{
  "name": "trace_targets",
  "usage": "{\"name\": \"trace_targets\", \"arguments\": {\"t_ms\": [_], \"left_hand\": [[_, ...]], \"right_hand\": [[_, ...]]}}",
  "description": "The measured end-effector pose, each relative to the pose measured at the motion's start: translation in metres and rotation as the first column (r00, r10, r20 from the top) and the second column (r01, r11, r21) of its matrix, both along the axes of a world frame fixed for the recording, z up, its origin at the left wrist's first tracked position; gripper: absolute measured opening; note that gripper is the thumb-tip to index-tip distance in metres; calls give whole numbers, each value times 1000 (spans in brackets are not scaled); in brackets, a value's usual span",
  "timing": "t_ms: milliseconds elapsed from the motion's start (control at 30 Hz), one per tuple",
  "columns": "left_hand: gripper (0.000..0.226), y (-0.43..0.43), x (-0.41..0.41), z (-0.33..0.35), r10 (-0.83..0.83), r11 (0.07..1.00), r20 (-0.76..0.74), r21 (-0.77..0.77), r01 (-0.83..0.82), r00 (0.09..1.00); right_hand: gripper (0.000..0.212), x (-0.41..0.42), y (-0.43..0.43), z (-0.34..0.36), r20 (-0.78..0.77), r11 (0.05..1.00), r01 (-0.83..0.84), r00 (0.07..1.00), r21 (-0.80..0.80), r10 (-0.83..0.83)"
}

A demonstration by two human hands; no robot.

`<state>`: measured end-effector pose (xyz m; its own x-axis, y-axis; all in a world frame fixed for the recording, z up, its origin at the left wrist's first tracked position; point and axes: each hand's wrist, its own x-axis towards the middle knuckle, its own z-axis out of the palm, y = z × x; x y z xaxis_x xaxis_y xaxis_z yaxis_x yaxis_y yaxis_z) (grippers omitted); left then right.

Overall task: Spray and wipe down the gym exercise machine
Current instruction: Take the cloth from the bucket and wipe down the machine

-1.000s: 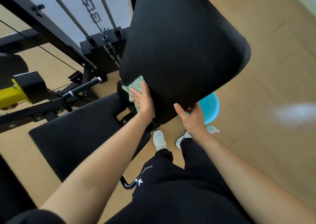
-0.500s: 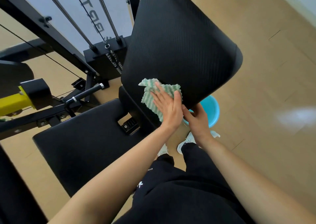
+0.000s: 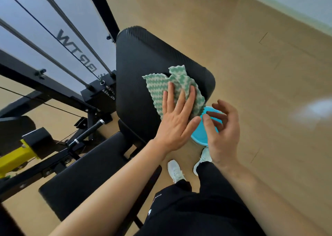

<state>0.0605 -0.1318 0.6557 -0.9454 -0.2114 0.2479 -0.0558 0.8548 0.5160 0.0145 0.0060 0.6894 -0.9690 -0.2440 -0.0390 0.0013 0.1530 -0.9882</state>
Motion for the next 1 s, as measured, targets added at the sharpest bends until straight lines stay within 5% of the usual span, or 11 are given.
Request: {"name": "trace_targets", "arguments": {"t_ms": [167, 300, 433, 667, 833, 1000], "left_hand": [[56, -36, -27, 43, -233, 963, -93, -158, 217, 968], [48, -72, -52, 64, -240, 962, -119, -161, 220, 963], [47, -105, -68, 67, -156, 926, -111, -362, 106, 981], [45, -153, -76, 61, 24, 915, -213, -390, -108, 977], [52, -182, -69, 52, 155, 921, -249, -315, -231, 956], [51, -207, -63, 38, 284, 937, -211, -145, -317, 935]], "right_hand": [[39, -8, -8, 13, -420, 991, 1, 906, 131, 55], [41, -25, -29, 12, -548, 949, 33, 822, 314, 152], [53, -48, -47, 22, -499, 852, 24, 819, 524, 284], [62, -76, -88, 57, -372, 562, -19, 731, 827, 572], [65, -83, -135, 72, -297, 399, -26, 626, 917, 721], [73, -90, -176, 73, -257, 350, -57, 570, 935, 780]]}}
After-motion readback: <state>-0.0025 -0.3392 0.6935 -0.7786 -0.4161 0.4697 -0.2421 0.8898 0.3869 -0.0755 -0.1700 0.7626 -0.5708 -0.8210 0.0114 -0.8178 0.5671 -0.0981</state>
